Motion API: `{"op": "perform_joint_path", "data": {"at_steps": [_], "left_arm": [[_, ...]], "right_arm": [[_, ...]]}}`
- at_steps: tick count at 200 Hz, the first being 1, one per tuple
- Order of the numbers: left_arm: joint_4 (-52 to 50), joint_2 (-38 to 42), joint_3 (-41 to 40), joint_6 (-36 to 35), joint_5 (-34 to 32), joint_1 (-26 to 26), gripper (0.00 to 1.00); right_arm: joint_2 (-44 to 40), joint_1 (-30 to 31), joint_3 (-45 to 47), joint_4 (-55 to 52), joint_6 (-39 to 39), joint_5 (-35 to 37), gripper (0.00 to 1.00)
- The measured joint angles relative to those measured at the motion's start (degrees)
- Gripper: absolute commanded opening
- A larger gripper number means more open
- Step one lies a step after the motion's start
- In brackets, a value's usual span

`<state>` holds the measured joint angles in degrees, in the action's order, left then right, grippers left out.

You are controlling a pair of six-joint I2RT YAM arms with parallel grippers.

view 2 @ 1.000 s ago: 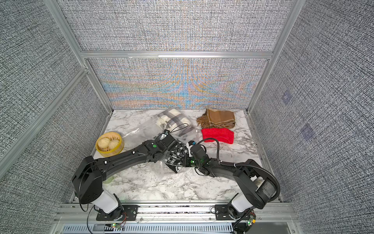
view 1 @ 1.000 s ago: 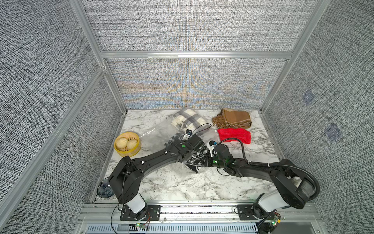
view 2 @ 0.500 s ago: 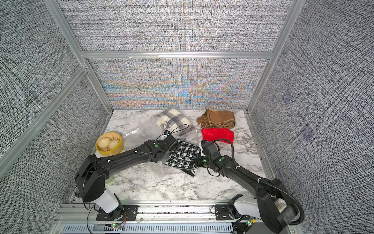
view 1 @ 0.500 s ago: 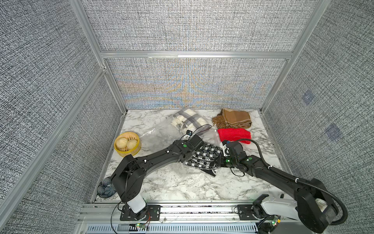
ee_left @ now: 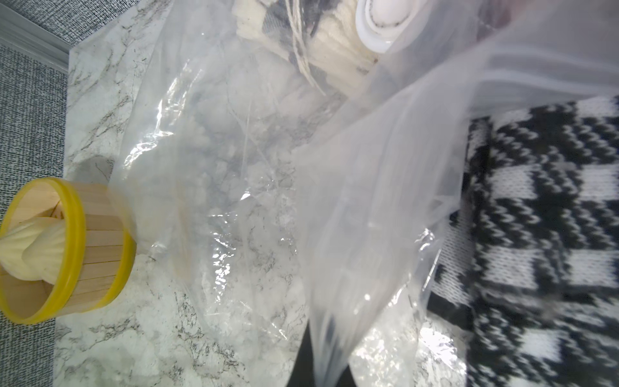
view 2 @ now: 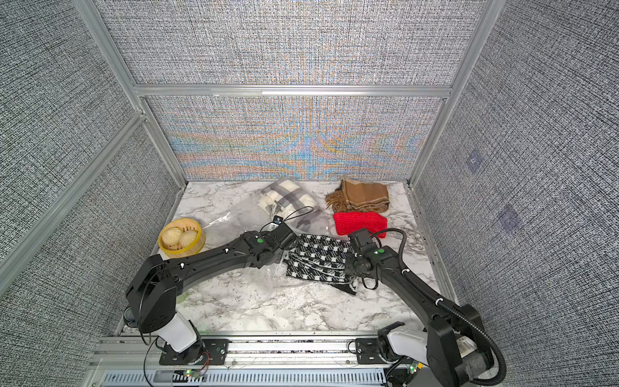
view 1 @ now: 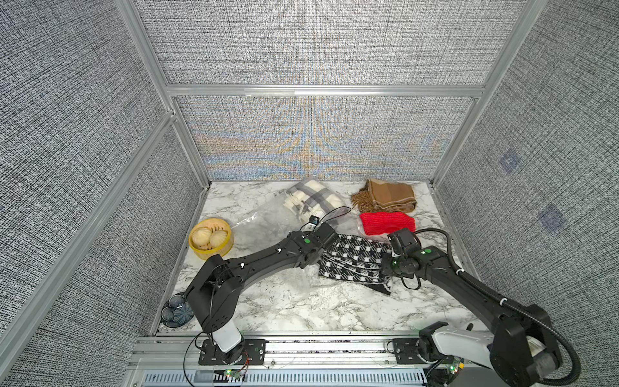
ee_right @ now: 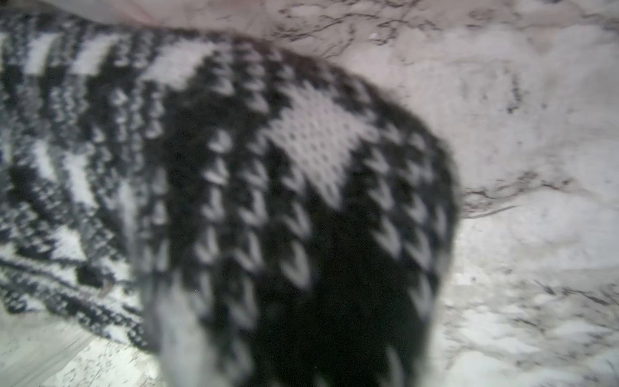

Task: Take the scarf out of the vacuum bag
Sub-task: Take out the scarf from the vacuum bag.

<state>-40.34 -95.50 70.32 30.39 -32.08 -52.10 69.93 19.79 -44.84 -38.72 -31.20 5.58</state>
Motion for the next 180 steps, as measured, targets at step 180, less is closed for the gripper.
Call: {"op": "perform_joint_path", "data": {"at_steps": [180], "left_arm": [[0.2, 0.6, -0.4, 0.4, 2.5, 0.0, 0.00]], "right_arm": [[-0.1, -15.9, -3.5, -3.1, 4.4, -0.7, 0.00]]}}
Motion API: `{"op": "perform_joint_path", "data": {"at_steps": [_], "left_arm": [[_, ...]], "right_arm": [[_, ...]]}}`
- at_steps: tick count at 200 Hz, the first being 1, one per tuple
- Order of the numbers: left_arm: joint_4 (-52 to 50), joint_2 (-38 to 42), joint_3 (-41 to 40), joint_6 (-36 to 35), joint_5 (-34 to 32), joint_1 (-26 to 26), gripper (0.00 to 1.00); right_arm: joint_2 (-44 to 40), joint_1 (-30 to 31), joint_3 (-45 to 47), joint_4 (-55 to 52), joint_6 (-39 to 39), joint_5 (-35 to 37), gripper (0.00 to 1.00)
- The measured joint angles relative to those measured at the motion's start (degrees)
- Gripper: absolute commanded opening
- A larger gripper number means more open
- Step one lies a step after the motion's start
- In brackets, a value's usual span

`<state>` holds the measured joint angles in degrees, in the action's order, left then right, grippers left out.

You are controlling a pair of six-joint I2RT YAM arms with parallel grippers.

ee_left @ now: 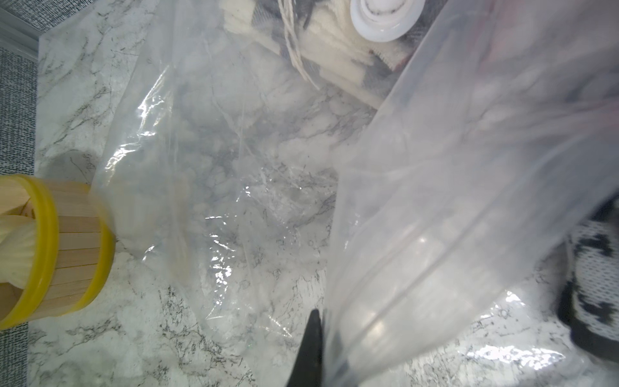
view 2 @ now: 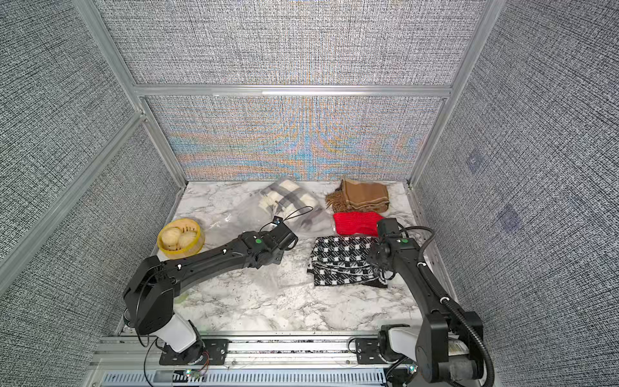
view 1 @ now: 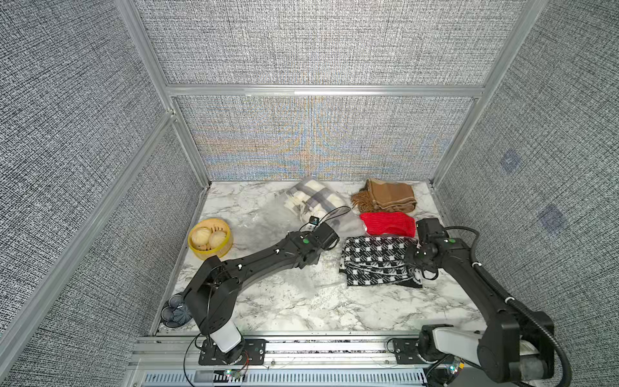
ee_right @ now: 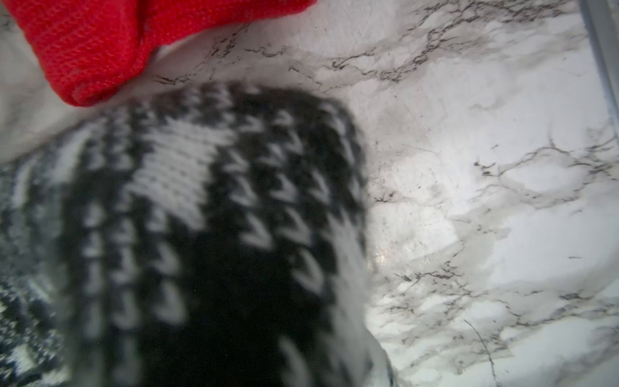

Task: Take the scarf out of the vacuum bag
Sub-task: Take out the scarf from the vacuum bag.

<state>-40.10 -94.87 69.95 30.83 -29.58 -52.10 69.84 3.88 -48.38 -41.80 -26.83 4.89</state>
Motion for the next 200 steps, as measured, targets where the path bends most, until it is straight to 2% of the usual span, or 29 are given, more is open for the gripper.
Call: {"op": "perform_joint_path", "data": {"at_steps": [46, 102, 160, 200], "left_arm": [[-0.3, 0.1, 0.0, 0.0, -0.6, 0.0, 0.00], [-2.4, -0.9, 0.9, 0.7, -5.7, 1.0, 0.00], [-3.6, -5.6, 2.7, 0.7, -6.5, 2.4, 0.00], [-4.6, -8.9, 4.2, 0.6, -6.9, 2.7, 0.00]], "right_arm": [[6.7, 6.2, -2.2, 3.2, -1.2, 0.7, 0.00], [15.2, 13.2, -9.3, 6.2, -1.7, 0.5, 0.00], [4.3, 10.6, -7.5, 1.4, -0.3, -2.4, 0.00], [3.3, 6.7, -7.7, -4.3, 0.7, -2.2, 0.00]]}}
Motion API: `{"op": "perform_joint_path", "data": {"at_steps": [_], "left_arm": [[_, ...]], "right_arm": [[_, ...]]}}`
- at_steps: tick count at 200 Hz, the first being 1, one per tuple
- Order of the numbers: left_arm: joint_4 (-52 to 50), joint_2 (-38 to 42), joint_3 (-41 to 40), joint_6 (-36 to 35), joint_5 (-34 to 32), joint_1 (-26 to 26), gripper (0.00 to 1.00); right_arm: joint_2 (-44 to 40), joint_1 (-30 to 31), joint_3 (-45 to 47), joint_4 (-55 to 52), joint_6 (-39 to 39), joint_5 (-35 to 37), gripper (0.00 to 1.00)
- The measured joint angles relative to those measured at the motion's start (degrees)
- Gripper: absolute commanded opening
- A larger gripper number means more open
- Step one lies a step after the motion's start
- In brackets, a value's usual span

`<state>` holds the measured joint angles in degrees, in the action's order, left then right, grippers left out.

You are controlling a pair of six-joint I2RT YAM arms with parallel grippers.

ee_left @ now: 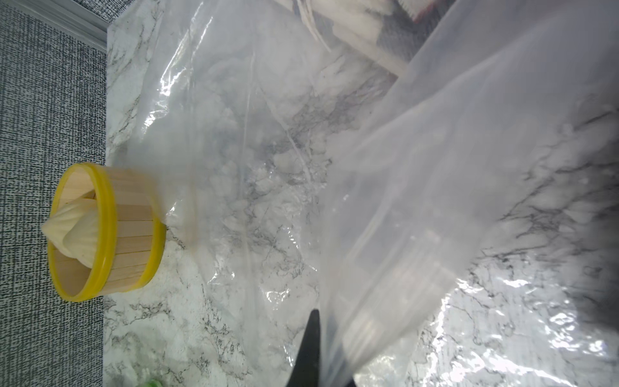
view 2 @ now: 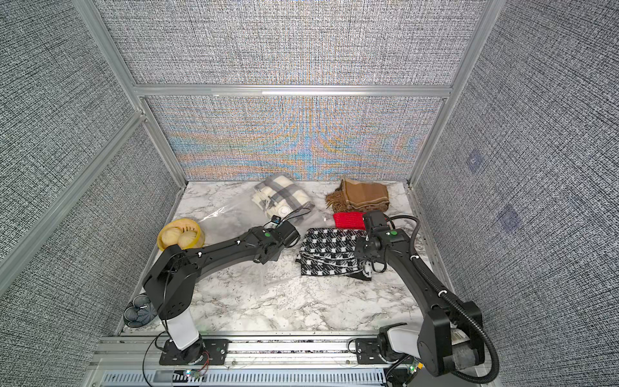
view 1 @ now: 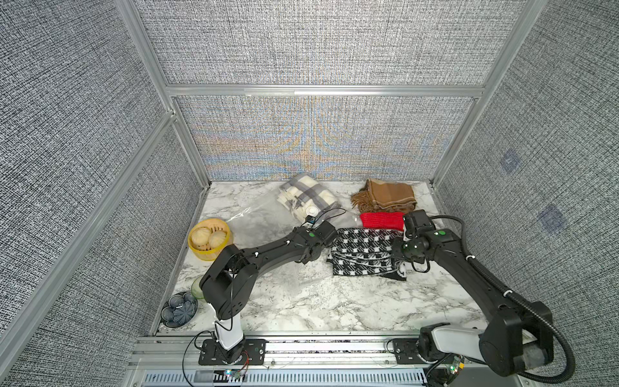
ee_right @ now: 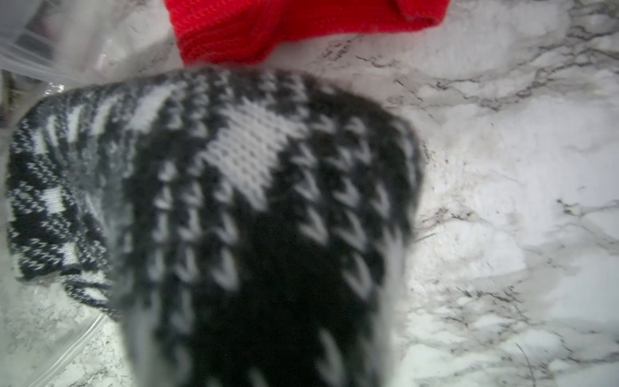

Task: Take the scarf out of the vacuum bag
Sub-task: Take out the scarf from the vacuum bag.

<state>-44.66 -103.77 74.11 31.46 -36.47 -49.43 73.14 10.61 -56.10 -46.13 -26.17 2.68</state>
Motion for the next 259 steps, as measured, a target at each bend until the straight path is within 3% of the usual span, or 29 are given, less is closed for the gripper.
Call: {"op": "perform_joint_path", "data": {"at_steps": [77, 93, 105, 125, 132, 135, 139, 187, 217, 231, 259], "left_arm": [[-0.3, -2.0, 0.9, -0.2, 0.9, 0.0, 0.00], [0.2, -1.3, 0.3, -0.5, 1.7, 0.0, 0.00], [1.1, -0.4, -0.3, -0.9, 2.6, 0.0, 0.00], [3.0, 1.7, -1.8, -1.5, 5.1, 0.0, 0.00], [3.5, 2.4, -2.3, -1.6, 5.9, 0.0, 0.00], [3.8, 2.6, -2.4, -1.7, 6.3, -0.1, 0.00], [4.1, 2.9, -2.5, -1.8, 6.9, -0.1, 0.00], [5.3, 4.9, -2.9, -2.5, 9.7, -0.4, 0.00], [5.6, 5.8, -3.1, -2.5, 10.1, -0.4, 0.00], [5.7, 6.2, -3.4, -2.5, 10.1, -0.4, 0.00], [5.8, 7.0, -3.5, -2.5, 10.1, -0.4, 0.00]], "right_arm": [[2.6, -6.2, -3.8, -3.2, 0.9, 2.6, 0.00], [4.5, -6.2, -3.8, -2.7, 1.0, 3.0, 0.14], [6.0, -6.2, -3.8, -2.0, 0.9, 3.1, 0.42], [7.1, -6.4, -3.5, -0.9, 0.9, 3.2, 0.67], [6.7, -6.3, -3.3, -0.7, 0.9, 3.4, 0.80], [6.5, -6.2, -3.1, -0.5, 0.9, 3.5, 0.95], [5.9, -6.1, -2.9, -0.3, 0.8, 3.7, 0.99], [-5.6, -6.1, -2.4, -1.5, -0.3, 7.4, 0.99], [-14.1, -6.6, 4.4, 5.1, -0.1, -3.2, 0.99], [-15.6, -7.6, 7.1, 7.4, -0.3, -9.2, 0.92], [-21.4, -6.5, 9.6, 9.0, -3.1, -9.5, 0.90]]}}
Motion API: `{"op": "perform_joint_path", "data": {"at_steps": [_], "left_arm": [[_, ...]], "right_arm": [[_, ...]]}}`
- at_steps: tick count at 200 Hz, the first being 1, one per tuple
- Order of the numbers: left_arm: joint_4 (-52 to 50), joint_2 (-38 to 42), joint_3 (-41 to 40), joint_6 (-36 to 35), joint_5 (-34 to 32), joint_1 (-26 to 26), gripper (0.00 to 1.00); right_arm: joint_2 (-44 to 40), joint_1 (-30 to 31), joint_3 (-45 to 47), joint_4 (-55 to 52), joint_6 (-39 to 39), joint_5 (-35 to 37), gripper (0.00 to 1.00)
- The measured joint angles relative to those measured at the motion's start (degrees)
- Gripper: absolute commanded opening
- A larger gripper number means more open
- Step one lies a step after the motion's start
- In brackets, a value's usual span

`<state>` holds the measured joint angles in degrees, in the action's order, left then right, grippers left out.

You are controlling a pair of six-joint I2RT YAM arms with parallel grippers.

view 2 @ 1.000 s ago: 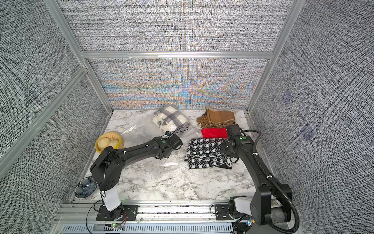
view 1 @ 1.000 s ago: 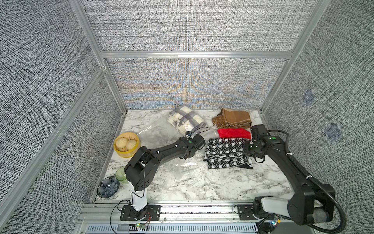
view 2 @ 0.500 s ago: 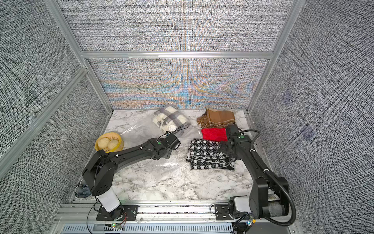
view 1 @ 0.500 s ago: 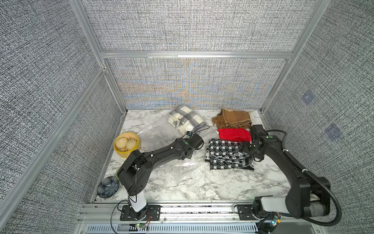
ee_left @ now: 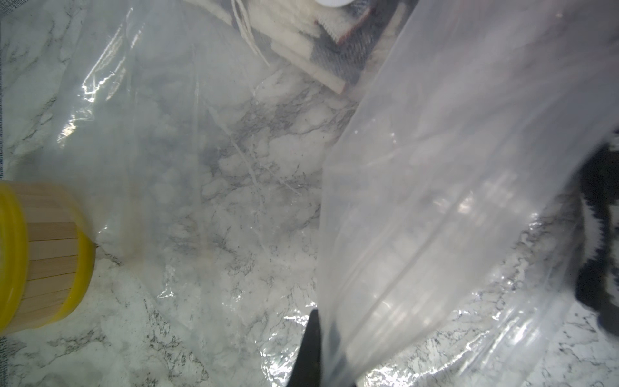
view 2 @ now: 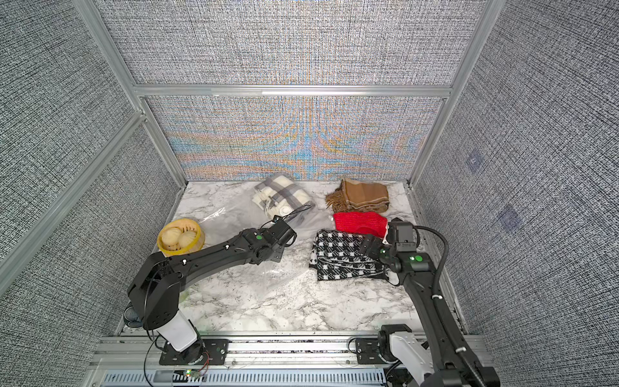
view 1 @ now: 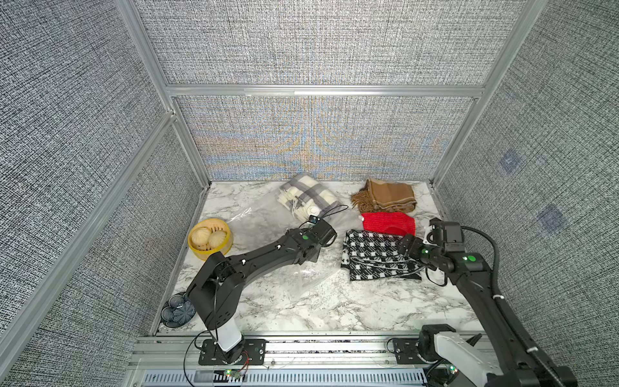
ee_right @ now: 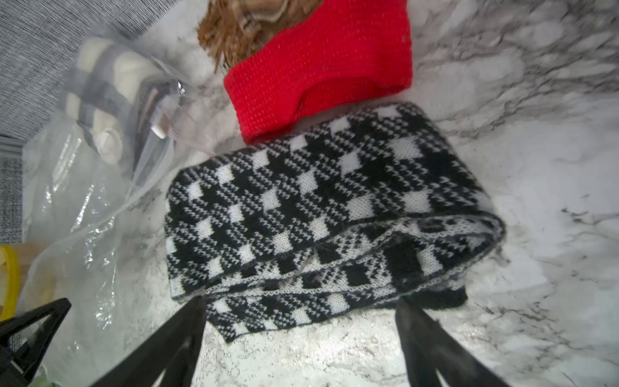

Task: Take the scarf out of the vacuum bag
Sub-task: Take out the scarf from the vacuum bag, then move the scarf to the center of the board.

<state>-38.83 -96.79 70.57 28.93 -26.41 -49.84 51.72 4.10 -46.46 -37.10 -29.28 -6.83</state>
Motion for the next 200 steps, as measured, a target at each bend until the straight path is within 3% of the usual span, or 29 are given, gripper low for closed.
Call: {"op": "perform_joint_path", "data": {"at_steps": [25, 54, 86, 111, 166, 200], "left_arm": [[0.0, 0.2, 0.0, 0.0, 0.1, 0.0, 0.00], [0.0, 0.3, 0.0, 0.0, 0.2, -0.3, 0.00], [0.0, 1.2, -0.1, 0.0, 0.2, -0.3, 0.00], [0.0, 1.6, -0.1, 0.0, 0.2, -0.5, 0.00], [0.3, 2.1, -0.6, 0.0, 0.7, -0.7, 0.00], [0.6, 3.1, -0.9, -0.1, 0.9, -0.9, 0.00]], "right_arm": [[-8.9, 2.4, 9.8, 5.7, -4.3, -3.5, 0.95], [-12.8, 0.9, 19.6, 11.0, -13.5, -6.2, 0.94], [-13.7, -0.7, 23.3, 15.3, -17.7, -8.4, 0.92], [-13.2, 1.5, 25.0, 17.0, -19.4, -8.6, 0.89], [-1.6, 10.2, 29.6, 24.4, -24.0, -6.1, 0.79], [8.2, 13.7, 28.6, 33.6, -25.9, -4.3, 0.57]]}}
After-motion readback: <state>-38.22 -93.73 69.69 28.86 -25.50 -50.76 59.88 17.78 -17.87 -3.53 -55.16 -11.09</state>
